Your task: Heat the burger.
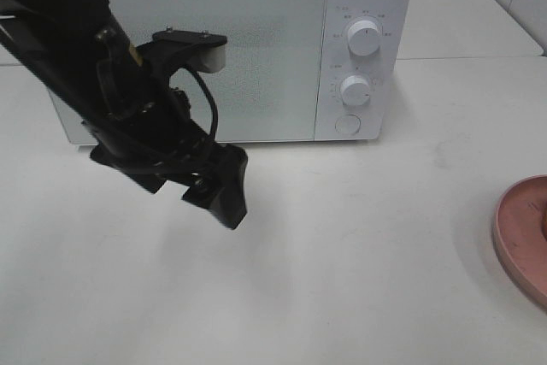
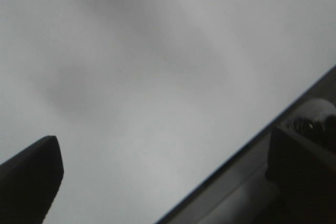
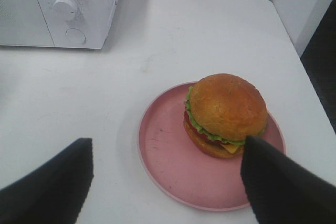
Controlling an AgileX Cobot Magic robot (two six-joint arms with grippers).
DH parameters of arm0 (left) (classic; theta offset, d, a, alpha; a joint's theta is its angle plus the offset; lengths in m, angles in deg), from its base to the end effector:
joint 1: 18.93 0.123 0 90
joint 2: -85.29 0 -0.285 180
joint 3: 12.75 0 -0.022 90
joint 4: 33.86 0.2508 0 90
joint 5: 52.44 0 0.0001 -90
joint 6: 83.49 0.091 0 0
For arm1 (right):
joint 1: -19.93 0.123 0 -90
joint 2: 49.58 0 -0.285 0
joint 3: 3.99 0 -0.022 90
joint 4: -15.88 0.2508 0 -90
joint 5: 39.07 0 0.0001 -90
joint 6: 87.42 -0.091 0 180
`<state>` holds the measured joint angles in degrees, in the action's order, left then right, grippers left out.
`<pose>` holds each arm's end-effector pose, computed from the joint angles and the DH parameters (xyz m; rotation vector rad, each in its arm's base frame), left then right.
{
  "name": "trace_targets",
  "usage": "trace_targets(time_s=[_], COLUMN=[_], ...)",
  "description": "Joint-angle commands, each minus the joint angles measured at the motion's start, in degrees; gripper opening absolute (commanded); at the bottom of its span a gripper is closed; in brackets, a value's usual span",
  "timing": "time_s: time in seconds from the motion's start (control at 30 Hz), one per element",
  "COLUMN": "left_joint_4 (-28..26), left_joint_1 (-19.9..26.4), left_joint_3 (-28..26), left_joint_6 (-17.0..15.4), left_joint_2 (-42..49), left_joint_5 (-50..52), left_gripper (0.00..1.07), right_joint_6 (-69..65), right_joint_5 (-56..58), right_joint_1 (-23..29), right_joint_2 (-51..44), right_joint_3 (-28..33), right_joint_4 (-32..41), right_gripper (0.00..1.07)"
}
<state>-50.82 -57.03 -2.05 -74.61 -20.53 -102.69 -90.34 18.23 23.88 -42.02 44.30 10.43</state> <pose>0.2502 -0.2222 0.2190 0.9507 2.7927 -0.4436 -0.0034 -0.0075 0.2839 -0.0163 1.9715 -0.0343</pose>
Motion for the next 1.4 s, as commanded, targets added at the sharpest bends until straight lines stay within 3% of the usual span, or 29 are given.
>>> trace_targets(time_s=[0.03, 0.23, 0.3, 0.37, 0.4, 0.47, 0.5, 0.6, 0.67, 0.77, 0.83, 1.0, 1.4], left_joint_4=[1.1, 2.3, 2.6, 2.6, 2.7, 2.8, 3.2, 3.3, 3.8, 4.0, 4.8, 4.9, 7.8], left_joint_1=[1.8, 8.5, 16.5, 18.4, 23.3, 25.3, 30.1, 32.5, 40.3, 41.4, 43.6, 43.6, 43.6], left_joint_3=[-0.2, -0.1, 1.4, 2.2, 3.9, 4.6, 6.2, 6.9, 9.9, 10.5, 13.8, 19.2, 30.4], left_joint_6=[-3.1, -2.8, -2.8, -2.5, -1.8, -1.5, -1.4, -1.8, -3.0, -3.2, -3.7, -2.5, -3.5], left_joint_2=[2.0, 5.0, 10.1, 11.5, 14.9, 16.6, 20.0, 21.5, 29.0, 31.1, 39.6, 50.9, 75.3], left_joint_5=[-9.6, -20.1, -21.5, -21.7, -22.6, -23.1, -23.8, -23.8, -23.4, -23.3, -21.7, -19.6, -18.7], left_gripper=[0.99, 0.99, 0.99, 0.98, 0.98, 0.98, 0.98, 0.98, 0.98, 0.98, 0.98, 0.98, 0.98], right_joint_6=[0.3, 0.3, 0.3, 0.3, 0.3, 0.3, 0.3, 0.3, 0.3, 0.3, 0.3, 0.3, 0.3], right_joint_5=[-0.3, -0.3, -0.3, -0.3, -0.3, -0.3, -0.3, -0.3, -0.3, -0.3, -0.3, -0.3, -0.3], right_joint_1=[-0.3, -0.3, -0.3, -0.3, -0.3, -0.3, -0.3, -0.3, -0.3, -0.3, -0.3, -0.3, -0.3], right_joint_2=[-1.5, -1.5, -1.5, -1.5, -1.5, -1.5, -1.5, -1.5, -1.5, -1.5, -1.5, -1.5, -1.5], right_joint_3=[0.2, 0.2, 0.2, 0.2, 0.2, 0.2, 0.2, 0.2, 0.2, 0.2, 0.2, 0.2, 0.2], right_joint_4=[0.1, 0.1, 0.1, 0.1, 0.1, 0.1, 0.1, 0.1, 0.1, 0.1, 0.1, 0.2, 0.2], right_gripper=[0.75, 0.75, 0.75, 0.75, 0.75, 0.75, 0.75, 0.75, 0.75, 0.75, 0.75, 0.75, 0.75])
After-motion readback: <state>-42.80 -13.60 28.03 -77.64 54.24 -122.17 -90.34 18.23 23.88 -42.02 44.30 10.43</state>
